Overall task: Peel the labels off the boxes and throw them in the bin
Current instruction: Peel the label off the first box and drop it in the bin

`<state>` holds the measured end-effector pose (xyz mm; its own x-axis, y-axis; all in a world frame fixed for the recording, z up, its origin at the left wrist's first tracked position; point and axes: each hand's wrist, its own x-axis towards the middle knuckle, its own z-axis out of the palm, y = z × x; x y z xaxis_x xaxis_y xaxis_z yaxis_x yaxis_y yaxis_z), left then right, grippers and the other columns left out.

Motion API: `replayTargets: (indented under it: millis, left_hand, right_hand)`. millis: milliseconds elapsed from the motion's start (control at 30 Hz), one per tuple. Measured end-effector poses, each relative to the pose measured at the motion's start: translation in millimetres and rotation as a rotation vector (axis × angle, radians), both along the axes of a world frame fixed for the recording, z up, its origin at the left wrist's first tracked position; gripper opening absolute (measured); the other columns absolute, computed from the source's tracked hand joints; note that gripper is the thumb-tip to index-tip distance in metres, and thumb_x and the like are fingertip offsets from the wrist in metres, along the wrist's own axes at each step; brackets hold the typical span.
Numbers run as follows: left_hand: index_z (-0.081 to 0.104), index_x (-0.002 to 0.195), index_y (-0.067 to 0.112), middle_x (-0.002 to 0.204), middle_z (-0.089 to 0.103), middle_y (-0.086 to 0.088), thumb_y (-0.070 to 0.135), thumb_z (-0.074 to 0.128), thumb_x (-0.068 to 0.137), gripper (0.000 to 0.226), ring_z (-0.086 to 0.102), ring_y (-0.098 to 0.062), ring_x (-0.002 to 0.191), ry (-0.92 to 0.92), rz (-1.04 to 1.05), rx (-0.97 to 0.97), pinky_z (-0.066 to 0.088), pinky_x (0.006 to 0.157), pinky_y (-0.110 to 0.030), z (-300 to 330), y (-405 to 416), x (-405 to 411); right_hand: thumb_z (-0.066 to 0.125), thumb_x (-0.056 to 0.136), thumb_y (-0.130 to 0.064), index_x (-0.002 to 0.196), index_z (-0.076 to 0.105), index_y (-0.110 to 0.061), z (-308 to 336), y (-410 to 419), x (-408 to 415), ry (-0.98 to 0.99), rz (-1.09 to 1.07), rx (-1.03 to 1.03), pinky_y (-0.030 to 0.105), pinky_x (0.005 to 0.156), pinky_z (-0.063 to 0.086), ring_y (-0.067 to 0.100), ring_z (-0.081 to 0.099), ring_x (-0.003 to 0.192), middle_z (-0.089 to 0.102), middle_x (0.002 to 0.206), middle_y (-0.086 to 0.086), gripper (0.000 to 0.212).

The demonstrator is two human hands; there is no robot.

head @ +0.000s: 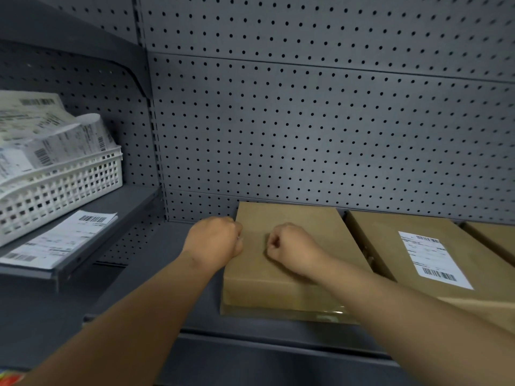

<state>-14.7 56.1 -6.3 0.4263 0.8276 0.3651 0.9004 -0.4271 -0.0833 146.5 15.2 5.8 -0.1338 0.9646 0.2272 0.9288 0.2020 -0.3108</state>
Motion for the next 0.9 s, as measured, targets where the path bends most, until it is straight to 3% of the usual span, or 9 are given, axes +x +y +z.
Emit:
replayTargets:
  millis: [133,300,433,533,667,767,900]
  left_hand:
    - [0.066,0.099,0.015,0.102,0.066,-0.004,0.028,0.045,0.089,0.026,0.062,-0.025,0.090,-0.004,0.000,0.010,0.045,0.066,-0.031,0,-2,0]
    - [0.065,0.104,0.014,0.106,0.066,-0.004,0.025,0.044,0.091,0.027,0.061,-0.025,0.094,0.006,0.026,-0.018,0.048,0.070,-0.031,0,-2,1]
    - [0.065,0.103,0.014,0.106,0.066,-0.004,0.026,0.045,0.090,0.027,0.061,-0.025,0.094,0.023,0.018,-0.025,0.049,0.071,-0.032,2,0,1]
    - [0.065,0.102,0.014,0.106,0.066,-0.004,0.027,0.044,0.089,0.027,0.062,-0.025,0.094,0.016,0.015,-0.025,0.048,0.070,-0.033,2,0,0]
    - [0.065,0.103,0.015,0.105,0.066,-0.003,0.026,0.043,0.090,0.028,0.062,-0.024,0.092,0.024,0.029,-0.021,0.048,0.067,-0.032,0,0,1]
    - [0.066,0.102,0.016,0.104,0.067,-0.003,0.027,0.043,0.090,0.028,0.062,-0.023,0.091,0.024,0.028,-0.019,0.049,0.068,-0.032,0,0,1]
    - [0.065,0.103,0.016,0.104,0.066,-0.003,0.026,0.044,0.090,0.027,0.062,-0.023,0.092,0.016,0.022,-0.038,0.051,0.070,-0.033,2,1,1]
  right_hand:
    - [0.055,0.084,-0.012,0.091,0.069,-0.002,-10,-20,-23,0.028,0.178,0.001,0.018,0.069,0.031,0.017,0.053,0.088,0.055,0.085,0.004,0.018]
    - [0.049,0.087,-0.009,0.093,0.068,0.006,8,-3,25,-0.035,-0.097,-0.018,0.032,0.086,0.042,0.029,0.057,0.102,0.067,0.102,0.019,0.025]
    - [0.054,0.085,-0.010,0.089,0.069,0.000,-5,-19,-5,-0.009,0.076,0.015,0.020,0.077,0.035,0.024,0.057,0.093,0.057,0.079,0.004,0.019]
    - [0.056,0.083,-0.011,0.089,0.068,-0.004,-5,-30,-15,0.015,0.173,0.003,0.014,0.068,0.029,0.019,0.054,0.089,0.049,0.084,0.000,0.015]
    - [0.053,0.086,-0.011,0.091,0.068,0.001,8,-22,33,-0.014,-0.025,-0.052,0.025,0.081,0.039,0.023,0.058,0.097,0.063,0.093,0.013,0.020]
    - [0.052,0.087,-0.010,0.092,0.068,0.003,10,-21,46,-0.031,-0.107,-0.023,0.028,0.083,0.041,0.026,0.058,0.096,0.064,0.099,0.016,0.021]
    - [0.056,0.083,-0.011,0.086,0.068,-0.004,-5,-33,10,0.003,0.105,0.007,0.014,0.073,0.036,0.011,0.048,0.079,0.052,0.085,0.000,0.014]
